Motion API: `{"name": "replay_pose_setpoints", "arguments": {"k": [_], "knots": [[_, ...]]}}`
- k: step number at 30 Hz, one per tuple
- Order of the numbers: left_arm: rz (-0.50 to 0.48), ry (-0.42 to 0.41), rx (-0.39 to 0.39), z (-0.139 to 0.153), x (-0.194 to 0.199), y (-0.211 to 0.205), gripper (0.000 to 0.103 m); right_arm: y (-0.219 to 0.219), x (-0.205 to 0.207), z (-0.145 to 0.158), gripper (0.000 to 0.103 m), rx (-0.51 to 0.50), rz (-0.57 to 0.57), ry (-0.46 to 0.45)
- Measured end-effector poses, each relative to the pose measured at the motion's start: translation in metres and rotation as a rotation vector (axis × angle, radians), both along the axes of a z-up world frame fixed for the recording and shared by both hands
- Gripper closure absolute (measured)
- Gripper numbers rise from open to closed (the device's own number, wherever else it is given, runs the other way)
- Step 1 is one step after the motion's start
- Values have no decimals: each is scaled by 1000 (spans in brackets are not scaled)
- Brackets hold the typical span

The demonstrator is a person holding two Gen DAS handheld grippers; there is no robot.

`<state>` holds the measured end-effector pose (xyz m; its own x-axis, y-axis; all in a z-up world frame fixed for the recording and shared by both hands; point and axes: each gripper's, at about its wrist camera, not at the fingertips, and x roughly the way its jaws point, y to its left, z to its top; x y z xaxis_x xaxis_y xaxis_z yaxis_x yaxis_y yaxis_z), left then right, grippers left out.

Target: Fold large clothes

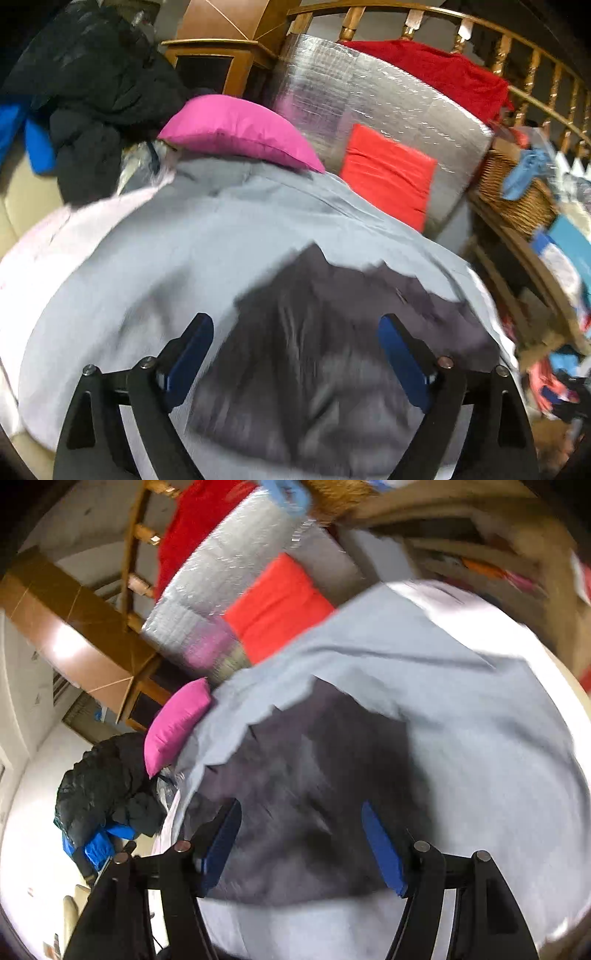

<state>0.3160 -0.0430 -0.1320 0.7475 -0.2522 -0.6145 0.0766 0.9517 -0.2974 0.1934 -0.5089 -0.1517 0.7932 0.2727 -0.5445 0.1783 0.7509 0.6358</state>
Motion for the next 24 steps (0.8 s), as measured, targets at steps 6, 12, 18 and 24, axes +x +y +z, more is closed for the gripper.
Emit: {"name": "replay_pose_setpoints", "arguments": {"k": [6, 12, 18, 24], "knots": [[57, 159, 27, -53, 79, -33, 12, 50, 138, -1, 32, -164, 91, 166], [112, 301, 59, -92, 104, -26, 12, 75, 215, -45, 32, -305, 179, 415], [80, 380, -31, -122, 119, -11, 36, 91, 232, -79, 65, -450, 204, 497], [80, 290, -115, -106, 105, 6, 66, 94, 235, -25, 94, -507, 139, 316]]}}
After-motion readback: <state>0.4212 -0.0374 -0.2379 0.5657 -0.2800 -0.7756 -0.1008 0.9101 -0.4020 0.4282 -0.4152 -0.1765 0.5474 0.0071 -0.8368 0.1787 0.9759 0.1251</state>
